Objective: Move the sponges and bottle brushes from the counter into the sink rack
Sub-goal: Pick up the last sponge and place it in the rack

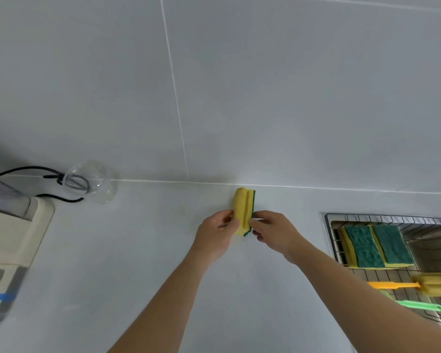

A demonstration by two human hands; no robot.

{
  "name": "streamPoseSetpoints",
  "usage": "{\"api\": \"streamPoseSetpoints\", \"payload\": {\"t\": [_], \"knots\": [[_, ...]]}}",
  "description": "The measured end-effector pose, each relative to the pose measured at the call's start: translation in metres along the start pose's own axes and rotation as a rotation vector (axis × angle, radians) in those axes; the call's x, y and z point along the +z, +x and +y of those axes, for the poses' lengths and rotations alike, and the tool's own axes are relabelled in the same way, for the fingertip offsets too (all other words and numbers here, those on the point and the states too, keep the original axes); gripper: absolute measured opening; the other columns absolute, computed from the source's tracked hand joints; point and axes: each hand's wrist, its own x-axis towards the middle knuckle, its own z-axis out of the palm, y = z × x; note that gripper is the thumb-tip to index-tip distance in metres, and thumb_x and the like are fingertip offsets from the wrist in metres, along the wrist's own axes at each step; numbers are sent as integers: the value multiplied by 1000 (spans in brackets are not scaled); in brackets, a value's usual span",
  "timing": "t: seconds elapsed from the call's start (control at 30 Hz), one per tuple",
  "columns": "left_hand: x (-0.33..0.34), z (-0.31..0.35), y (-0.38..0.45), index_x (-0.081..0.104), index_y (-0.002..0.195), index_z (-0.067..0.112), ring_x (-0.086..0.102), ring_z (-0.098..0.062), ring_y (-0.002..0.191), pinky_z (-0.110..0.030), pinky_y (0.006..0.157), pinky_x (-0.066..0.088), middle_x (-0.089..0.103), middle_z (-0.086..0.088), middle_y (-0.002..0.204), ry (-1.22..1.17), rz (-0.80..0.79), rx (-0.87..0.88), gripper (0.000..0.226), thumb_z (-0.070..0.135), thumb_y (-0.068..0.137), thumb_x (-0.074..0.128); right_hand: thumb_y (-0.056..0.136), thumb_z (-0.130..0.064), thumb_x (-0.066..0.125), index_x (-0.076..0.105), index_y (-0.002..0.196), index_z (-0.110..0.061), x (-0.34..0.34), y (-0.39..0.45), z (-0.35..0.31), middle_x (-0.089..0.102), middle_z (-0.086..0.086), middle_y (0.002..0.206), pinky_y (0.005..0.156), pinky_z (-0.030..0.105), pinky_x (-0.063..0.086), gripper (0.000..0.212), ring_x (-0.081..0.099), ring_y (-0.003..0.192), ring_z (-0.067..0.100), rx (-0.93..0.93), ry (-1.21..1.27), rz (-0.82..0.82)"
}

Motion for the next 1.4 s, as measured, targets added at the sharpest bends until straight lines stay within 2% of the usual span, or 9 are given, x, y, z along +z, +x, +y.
{"api": "streamPoseSetpoints", "payload": {"t": [0.13, 0.3, 0.37, 0.53, 0.7, 0.8, 0.97, 1.2, 1.4], "knots": [[-1, -2, 1, 64, 119, 24, 63, -10, 101, -23, 85, 47, 69, 8, 109, -42, 8, -16, 32, 33, 89, 58, 96, -22, 57, 66, 103, -21, 7, 0, -5, 72, 6, 95, 91, 38, 58, 12, 69, 97, 30, -12, 114, -19], [-3, 1, -6, 65, 118, 25, 64, -11, 96, -32, 89, 53, 69, 8, 105, -80, 18, -24, 30, 33, 90, 58, 96, -21, 58, 68, 105, -18, 9, -4, -7, 71, 8, 94, 92, 43, 58, 13, 66, 86, 23, -31, 145, -29], [-3, 2, -10, 65, 118, 26, 64, -11, 97, -35, 91, 53, 69, 6, 107, -89, 24, -22, 30, 33, 90, 58, 96, -20, 58, 68, 100, -21, 9, -7, -7, 72, 9, 96, 91, 43, 57, 10, 66, 86, 23, -37, 153, -32], [-3, 5, -24, 64, 115, 28, 62, -10, 102, -39, 96, 51, 68, 7, 110, -126, 26, -23, 29, 36, 88, 60, 96, -21, 59, 68, 112, -14, 5, -21, -6, 71, 11, 102, 90, 40, 58, 20, 68, 95, 26, -60, 181, -43], [4, 9, -42, 65, 105, 30, 64, -15, 102, -38, 95, 52, 69, 5, 107, -241, 16, -44, 18, 29, 87, 62, 96, -24, 60, 66, 108, -23, -2, -37, -3, 69, 7, 111, 96, 42, 54, 14, 66, 106, 25, -43, 267, -74], [13, 10, -54, 65, 111, 23, 65, -17, 103, -35, 90, 54, 69, 0, 108, -310, -14, -65, 23, 26, 87, 64, 94, -24, 64, 64, 112, -22, -12, -50, 6, 71, 9, 111, 95, 41, 54, 18, 67, 105, 27, -22, 324, -122], [36, 10, -75, 64, 112, 25, 63, -14, 107, -34, 91, 52, 68, 2, 111, -338, -84, -61, 25, 27, 87, 65, 88, -17, 71, 64, 109, -19, -32, -67, 27, 71, 14, 109, 93, 41, 55, 23, 67, 100, 30, -45, 357, -118], [74, 6, -102, 52, 132, 31, 57, -13, 118, -36, 105, 45, 59, 5, 132, -209, -142, 3, 38, 42, 97, 45, 85, -10, 71, 65, 104, -15, -62, -86, 58, 70, 15, 103, 88, 41, 57, 21, 67, 93, 28, -50, 351, 35], [132, -14, -117, 37, 143, 32, 36, -9, 137, -26, 110, 31, 37, 10, 151, 276, -166, 138, 49, 47, 96, 42, 83, -14, 73, 63, 102, -20, -110, -109, 109, 67, 12, 101, 88, 47, 58, 23, 67, 90, 27, -29, 255, 212]]}}
